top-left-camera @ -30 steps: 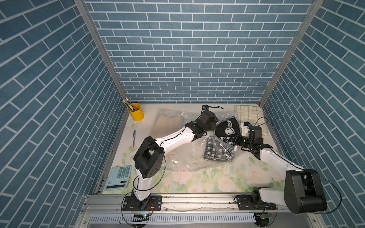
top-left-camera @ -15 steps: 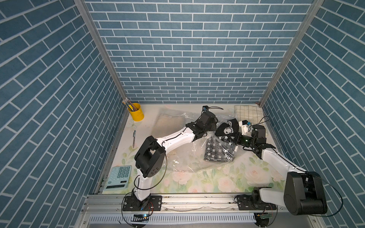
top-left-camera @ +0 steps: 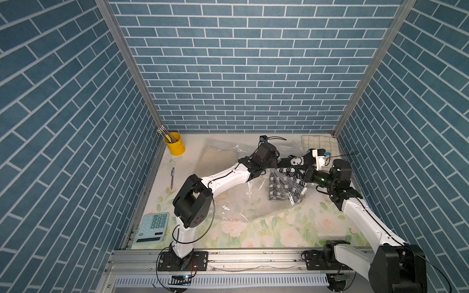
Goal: Take the scarf out of the vacuum bag
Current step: Take out the scarf from the vacuum bag.
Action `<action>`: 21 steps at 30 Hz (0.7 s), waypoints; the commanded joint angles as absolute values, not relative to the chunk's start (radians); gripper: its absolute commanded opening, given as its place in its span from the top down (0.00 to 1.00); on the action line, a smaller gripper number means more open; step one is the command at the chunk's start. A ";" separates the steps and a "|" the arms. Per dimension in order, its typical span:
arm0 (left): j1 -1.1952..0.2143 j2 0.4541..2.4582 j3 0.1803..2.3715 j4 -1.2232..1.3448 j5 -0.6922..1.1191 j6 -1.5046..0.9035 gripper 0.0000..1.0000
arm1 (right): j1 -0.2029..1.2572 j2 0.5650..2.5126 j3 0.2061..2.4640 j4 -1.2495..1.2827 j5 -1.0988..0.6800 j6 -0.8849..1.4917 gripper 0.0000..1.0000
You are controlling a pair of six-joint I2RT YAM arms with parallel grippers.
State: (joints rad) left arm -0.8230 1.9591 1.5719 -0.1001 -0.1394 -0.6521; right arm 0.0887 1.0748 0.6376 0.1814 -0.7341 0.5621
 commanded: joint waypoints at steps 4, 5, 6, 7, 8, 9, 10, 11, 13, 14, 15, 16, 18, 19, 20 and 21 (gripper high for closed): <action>-0.818 1.970 1.552 -0.117 -0.155 -0.653 1.00 | 0.084 0.948 0.619 0.277 -0.547 0.576 1.00; -0.818 1.968 1.550 -0.118 -0.158 -0.653 1.00 | 0.085 0.924 0.618 0.269 -0.495 0.570 1.00; -0.818 1.966 1.548 -0.118 -0.159 -0.653 1.00 | 0.084 0.905 0.618 0.260 -0.451 0.566 1.00; -0.816 1.963 1.545 -0.117 -0.161 -0.653 1.00 | 0.084 0.880 0.620 0.248 -0.396 0.557 1.00; -0.816 1.959 1.540 -0.116 -0.164 -0.653 1.00 | 0.085 0.855 0.622 0.229 -0.331 0.550 1.00; -0.815 1.955 1.537 -0.114 -0.164 -0.654 1.00 | 0.084 0.834 0.619 0.229 -0.290 0.546 1.00; -0.815 1.952 1.533 -0.112 -0.165 -0.655 1.00 | 0.085 0.812 0.620 0.213 -0.231 0.538 1.00; -0.815 1.948 1.528 -0.109 -0.166 -0.655 1.00 | 0.084 0.793 0.621 0.205 -0.191 0.531 1.00; -0.813 1.943 1.525 -0.108 -0.169 -0.656 1.00 | 0.084 0.769 0.620 0.184 -0.103 0.518 1.00; -0.813 1.939 1.521 -0.106 -0.170 -0.659 1.00 | 0.084 0.760 0.621 0.181 -0.061 0.512 1.00; -0.813 1.935 1.519 -0.105 -0.174 -0.659 1.00 | 0.084 0.754 0.615 0.183 -0.026 0.509 1.00; -0.813 1.930 1.517 -0.104 -0.177 -0.659 1.00 | 0.084 0.748 0.609 0.190 0.005 0.505 1.00; -0.813 1.922 1.517 -0.105 -0.186 -0.658 1.00 | 0.085 0.748 0.603 0.200 0.062 0.500 1.00; -0.813 1.916 1.517 -0.105 -0.189 -0.658 1.00 | 0.084 0.744 0.599 0.214 0.086 0.499 1.00; -0.813 1.911 1.517 -0.107 -0.192 -0.656 1.00 | 0.084 0.740 0.594 0.230 0.106 0.499 1.00; -0.813 1.908 1.517 -0.109 -0.195 -0.654 1.00 | 0.084 0.738 0.591 0.246 0.121 0.500 1.00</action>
